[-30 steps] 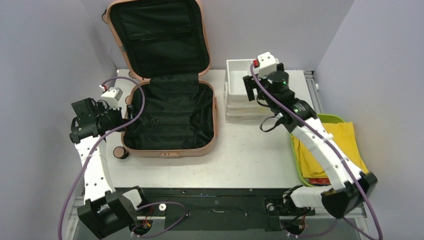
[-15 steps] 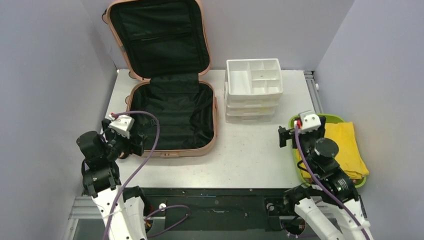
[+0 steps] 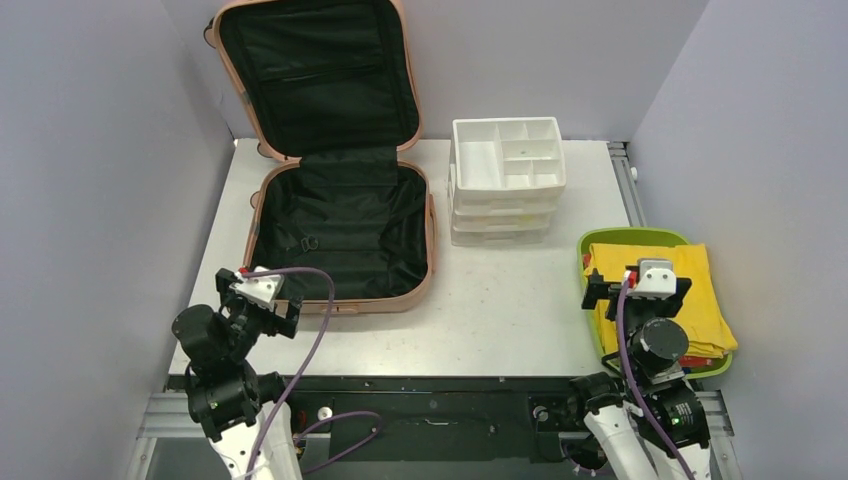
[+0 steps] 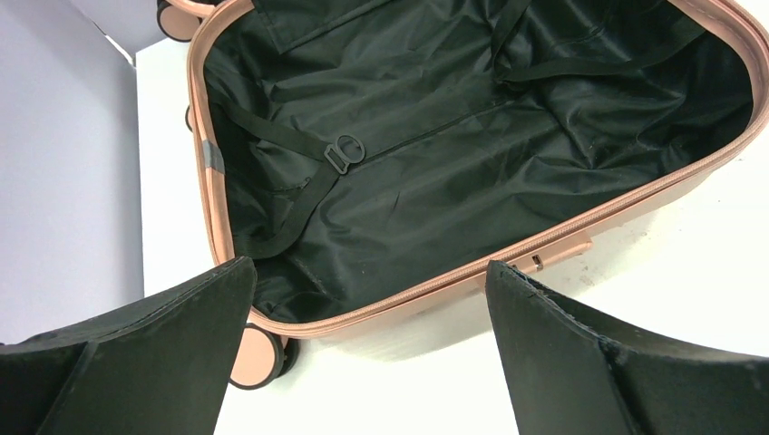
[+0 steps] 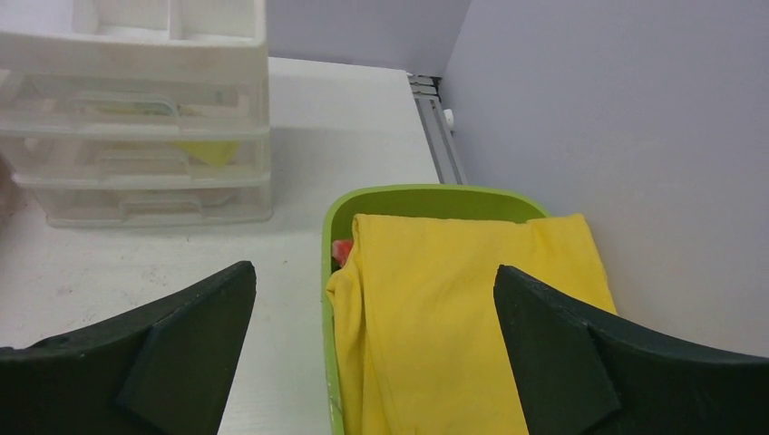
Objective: Open, take out, and arrange the luggage
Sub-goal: Move the storage box to the center of the board.
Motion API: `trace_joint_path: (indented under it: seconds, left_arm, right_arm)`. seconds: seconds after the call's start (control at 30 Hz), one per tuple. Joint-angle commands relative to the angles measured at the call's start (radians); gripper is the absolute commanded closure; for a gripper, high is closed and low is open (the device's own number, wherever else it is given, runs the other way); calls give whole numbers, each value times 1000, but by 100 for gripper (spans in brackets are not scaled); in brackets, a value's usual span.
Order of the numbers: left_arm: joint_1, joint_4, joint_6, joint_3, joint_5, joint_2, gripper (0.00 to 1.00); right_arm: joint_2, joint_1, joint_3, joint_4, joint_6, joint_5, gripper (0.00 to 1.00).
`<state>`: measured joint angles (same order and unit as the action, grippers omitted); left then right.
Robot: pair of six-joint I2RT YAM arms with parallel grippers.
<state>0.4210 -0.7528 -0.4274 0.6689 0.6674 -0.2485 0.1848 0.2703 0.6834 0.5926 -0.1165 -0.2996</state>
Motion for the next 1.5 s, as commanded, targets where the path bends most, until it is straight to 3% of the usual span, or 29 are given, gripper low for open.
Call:
trace_joint_path:
  seconds: [0.0, 0.13, 0.23, 0.3, 0.43, 0.57, 0.67, 0.8, 0.97, 1.13, 1.23, 1.33, 1.47]
  left_arm:
    - [18, 39, -1, -13, 13, 16, 4]
    - [22, 26, -22, -9, 38, 12, 4]
    - [23, 92, 41, -17, 51, 1, 4]
    - [21, 199, 165, -14, 64, -46, 4]
    - [4, 242, 288, 151, 208, -310, 4]
    - [-163, 254, 294, 287, 16, -497, 4]
    - [-238, 289, 306, 239, -88, -486, 4]
    - [-257, 285, 313, 175, -97, -434, 4]
    - [-256, 180, 236, 200, -163, -409, 4]
    - [-254, 193, 246, 178, -172, -386, 4]
    - [-248, 203, 250, 171, -167, -393, 4]
    - [-242, 206, 254, 173, -175, -400, 4]
    - [-238, 210, 256, 165, -180, -401, 4]
  right_arm:
    - [-45, -37, -26, -43, 26, -55, 0]
    - [-23, -38, -5, -42, 35, -16, 0]
    - [71, -39, 38, -60, 23, 152, 0]
    - [189, -49, 112, -46, -20, 285, 0]
    - [500, -55, 310, -78, -25, 282, 0]
    - [834, -65, 534, -96, -21, 216, 2]
    - [1097, -88, 730, -78, -11, 247, 14]
    - [1312, -143, 904, -19, 27, 339, 23]
    - [1408, -194, 954, -31, 40, 356, 28]
    - [1423, -225, 931, -29, 28, 409, 33]
    - [1445, -231, 933, -18, 12, 398, 47]
    - [1475, -241, 962, 19, 0, 400, 78]
    - [1502, -254, 989, 31, 4, 397, 98]
